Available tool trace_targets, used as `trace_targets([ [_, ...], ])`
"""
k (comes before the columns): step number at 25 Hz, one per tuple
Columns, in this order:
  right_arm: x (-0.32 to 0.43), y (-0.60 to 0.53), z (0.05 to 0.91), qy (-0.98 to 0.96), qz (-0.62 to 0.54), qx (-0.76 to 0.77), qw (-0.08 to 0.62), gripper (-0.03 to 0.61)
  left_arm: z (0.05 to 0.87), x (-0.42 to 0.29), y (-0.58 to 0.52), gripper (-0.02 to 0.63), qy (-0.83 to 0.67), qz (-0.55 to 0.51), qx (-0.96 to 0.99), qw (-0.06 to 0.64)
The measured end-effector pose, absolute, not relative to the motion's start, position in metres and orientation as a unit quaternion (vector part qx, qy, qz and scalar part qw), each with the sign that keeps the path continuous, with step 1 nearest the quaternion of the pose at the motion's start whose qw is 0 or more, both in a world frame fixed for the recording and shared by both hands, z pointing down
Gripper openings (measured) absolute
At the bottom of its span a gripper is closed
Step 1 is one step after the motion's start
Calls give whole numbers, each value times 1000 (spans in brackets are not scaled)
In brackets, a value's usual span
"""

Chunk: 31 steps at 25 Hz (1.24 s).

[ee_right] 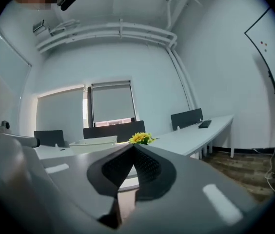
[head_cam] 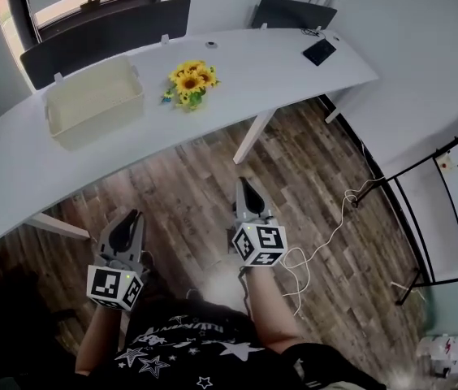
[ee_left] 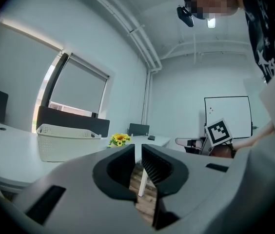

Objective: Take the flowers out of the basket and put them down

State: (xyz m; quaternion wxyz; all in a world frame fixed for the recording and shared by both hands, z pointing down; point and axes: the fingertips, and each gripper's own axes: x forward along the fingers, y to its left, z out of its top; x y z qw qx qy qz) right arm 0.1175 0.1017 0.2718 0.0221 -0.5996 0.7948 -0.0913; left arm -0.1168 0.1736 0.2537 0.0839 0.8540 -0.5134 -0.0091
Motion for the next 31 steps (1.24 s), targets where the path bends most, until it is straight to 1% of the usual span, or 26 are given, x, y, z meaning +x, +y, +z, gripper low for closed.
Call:
trace_targets([
  [6,105,141,255,825,-50,-563,1,2,250,-111,213,48,-533,-24,841,91],
  [12,86,148,248,844,-41,-535,-6,2,243,-125,209,48,-554,-24,828,84],
  [17,84,171,244,861,-39,-507,1,2,227,-132,236,17,-597,-34,799,57],
  [20,72,175,248,869,-44,-493,5,2,221,-139,248,10,-608,-34,792,45],
  [25,40,174,249,882,-46,-469,5,2,220,-158,257,9,-610,-25,790,55],
  [27,37,176,252,885,-47,-464,6,2,221,-160,264,8,-610,-25,790,62],
  [31,45,184,258,885,-53,-462,9,2,217,-154,283,8,-610,-23,790,56],
])
